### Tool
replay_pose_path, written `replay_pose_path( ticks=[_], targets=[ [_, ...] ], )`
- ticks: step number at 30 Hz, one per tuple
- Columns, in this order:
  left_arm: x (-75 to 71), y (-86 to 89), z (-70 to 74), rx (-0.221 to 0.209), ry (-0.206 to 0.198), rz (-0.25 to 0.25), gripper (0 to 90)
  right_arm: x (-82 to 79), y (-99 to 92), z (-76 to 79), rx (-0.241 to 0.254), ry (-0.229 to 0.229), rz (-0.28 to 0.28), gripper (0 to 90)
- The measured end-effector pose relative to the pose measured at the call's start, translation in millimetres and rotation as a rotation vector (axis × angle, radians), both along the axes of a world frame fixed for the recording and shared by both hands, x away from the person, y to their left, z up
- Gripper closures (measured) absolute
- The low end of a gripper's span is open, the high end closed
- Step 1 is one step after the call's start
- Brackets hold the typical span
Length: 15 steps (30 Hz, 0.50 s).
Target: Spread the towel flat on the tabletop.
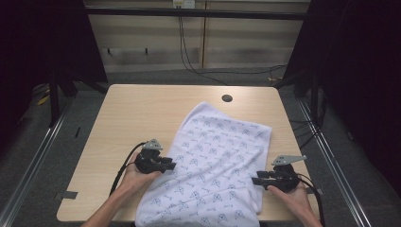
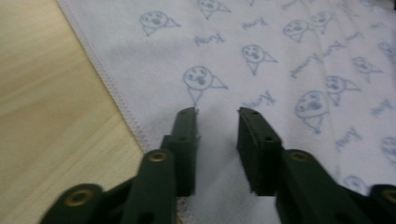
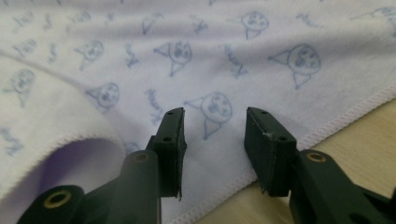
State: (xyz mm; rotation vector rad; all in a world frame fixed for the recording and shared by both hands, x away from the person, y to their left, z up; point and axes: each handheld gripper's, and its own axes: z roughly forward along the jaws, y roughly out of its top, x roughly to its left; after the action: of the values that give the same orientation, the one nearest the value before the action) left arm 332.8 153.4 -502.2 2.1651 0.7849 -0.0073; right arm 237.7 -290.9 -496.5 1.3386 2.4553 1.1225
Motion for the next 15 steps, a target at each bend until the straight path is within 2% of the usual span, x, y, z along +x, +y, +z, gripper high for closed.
replay_pose_path(
  ticks=[2,3,5,7,13,15],
  targets=[
    [-3.9,2.0,0.1,0.015,-0.01,-0.014,80.5,-0.1,2.7,-1.8,-0.009,-0.034,0.014,57.7],
    [-6.3,4.0,-0.2,0.018,-0.016,-0.019,84.5,0.7,4.2,-2.7,-0.012,-0.046,0.017,61.4],
    [-11.9,8.4,1.3,0.044,-0.032,-0.024,87.7,5.2,6.0,-4.1,-0.035,-0.08,0.028,73.3],
    [-14.4,13.4,1.8,0.054,-0.042,-0.013,88.3,12.1,6.4,-4.4,-0.044,-0.077,0.015,85.5],
    [-14.3,37.9,0.5,0.037,-0.031,0.051,88.6,45.6,11.0,-5.4,-0.018,-0.049,-0.031,90.0],
    [-13.7,44.0,-0.4,0.024,-0.026,0.069,88.5,56.6,14.1,-6.0,-0.022,-0.058,-0.035,90.0]
  ],
)
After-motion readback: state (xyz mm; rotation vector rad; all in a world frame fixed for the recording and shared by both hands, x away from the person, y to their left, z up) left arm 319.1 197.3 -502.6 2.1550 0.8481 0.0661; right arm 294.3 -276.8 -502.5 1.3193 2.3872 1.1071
